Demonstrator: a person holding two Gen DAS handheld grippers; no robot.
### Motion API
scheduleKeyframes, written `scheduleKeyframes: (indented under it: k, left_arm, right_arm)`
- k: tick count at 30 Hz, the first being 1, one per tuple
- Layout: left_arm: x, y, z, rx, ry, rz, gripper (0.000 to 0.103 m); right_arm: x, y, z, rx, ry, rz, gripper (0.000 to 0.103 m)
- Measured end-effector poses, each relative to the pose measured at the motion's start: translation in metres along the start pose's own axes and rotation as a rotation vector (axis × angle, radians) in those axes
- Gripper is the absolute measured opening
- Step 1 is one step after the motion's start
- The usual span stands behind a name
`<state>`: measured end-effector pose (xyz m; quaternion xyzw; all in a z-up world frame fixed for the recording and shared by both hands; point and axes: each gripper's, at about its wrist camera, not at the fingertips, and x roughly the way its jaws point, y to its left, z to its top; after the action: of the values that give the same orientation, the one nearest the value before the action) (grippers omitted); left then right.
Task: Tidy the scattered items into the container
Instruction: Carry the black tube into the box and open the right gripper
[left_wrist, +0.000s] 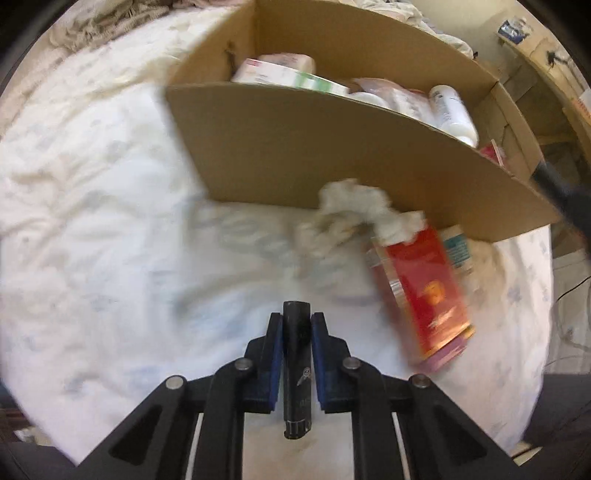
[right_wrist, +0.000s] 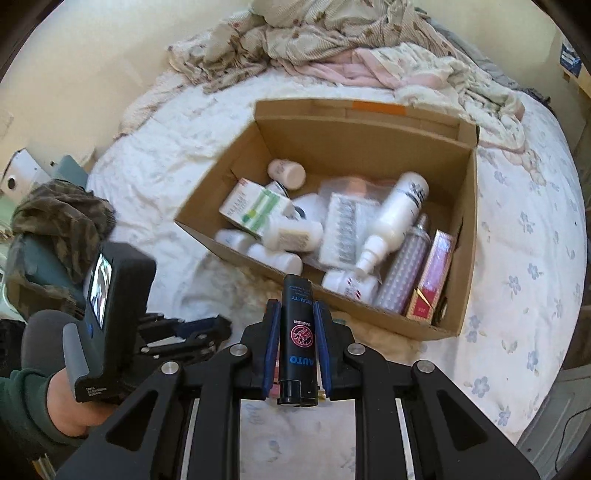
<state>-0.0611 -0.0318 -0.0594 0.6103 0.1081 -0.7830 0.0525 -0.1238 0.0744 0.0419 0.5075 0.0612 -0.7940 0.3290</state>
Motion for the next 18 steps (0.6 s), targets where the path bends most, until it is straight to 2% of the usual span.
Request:
scheduleKeyframes:
  k: [7, 10, 12, 16, 18]
  left_arm:
    - [-0.040, 0.067, 0.019, -0.162, -0.084, -0.031, 0.010]
    - [-0.060, 0.077, 0.034, -0.205, -0.131, -0.015, 0.010]
    - [-0.079, 0.082, 0.055, -0.236, -0.175, -0.032, 0.010]
    - [-0.116, 0.073, 0.099, -0.200, -0.300, -0.058, 0.010]
    - [-0.129, 0.062, 0.111, -0.172, -0.325, -0.064, 0.010]
  right_arm:
    - [-0.026, -0.016, 0.025, 0.102, -0.125, 0.036, 0.020]
    - [-0.033, -0.033, 0.036, 0.182, -0.173, 0.044, 0.020]
    - [-0.037, -0.044, 0.041, 0.226, -0.202, 0.019, 0.020]
    - [-0.029, -0.073, 0.049, 0.321, -0.216, -0.026, 0.020]
    - [-0.023, -0.083, 0.051, 0.353, -0.208, -0.035, 0.020]
